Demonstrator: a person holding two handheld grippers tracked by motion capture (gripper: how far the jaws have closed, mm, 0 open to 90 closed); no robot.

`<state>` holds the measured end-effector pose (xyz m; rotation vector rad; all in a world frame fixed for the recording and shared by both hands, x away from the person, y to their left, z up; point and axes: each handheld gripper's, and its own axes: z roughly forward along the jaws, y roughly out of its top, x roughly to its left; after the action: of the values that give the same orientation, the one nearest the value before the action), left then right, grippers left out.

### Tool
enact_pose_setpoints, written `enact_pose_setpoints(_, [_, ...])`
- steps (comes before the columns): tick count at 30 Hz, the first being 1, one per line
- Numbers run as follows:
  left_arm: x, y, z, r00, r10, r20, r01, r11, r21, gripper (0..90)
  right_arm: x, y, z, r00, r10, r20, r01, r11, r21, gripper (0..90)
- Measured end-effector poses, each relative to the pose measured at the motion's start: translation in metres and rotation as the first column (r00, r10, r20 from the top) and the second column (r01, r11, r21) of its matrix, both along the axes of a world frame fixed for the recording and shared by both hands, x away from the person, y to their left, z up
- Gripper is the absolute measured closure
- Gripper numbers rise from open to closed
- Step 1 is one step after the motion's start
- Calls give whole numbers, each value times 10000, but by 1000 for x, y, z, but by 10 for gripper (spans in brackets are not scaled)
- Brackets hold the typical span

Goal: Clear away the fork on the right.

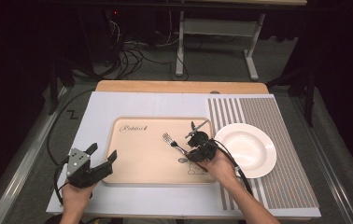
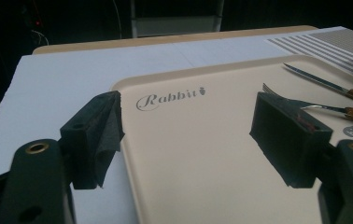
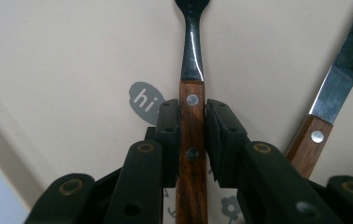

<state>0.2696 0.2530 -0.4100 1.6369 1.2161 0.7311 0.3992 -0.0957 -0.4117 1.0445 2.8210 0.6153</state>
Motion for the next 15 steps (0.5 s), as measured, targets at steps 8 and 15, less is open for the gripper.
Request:
enact_pose_setpoints(8, [0,0,0,10000,2,-7,-2,10000,14,256,-1,-1,2,9998,-218,22,218,9995,212,749])
enact_pose_setpoints(15, [0,0,0,10000,0,-17,0,10000,15,255,-8,1,7,9999,83,67,-85,9997,214,855])
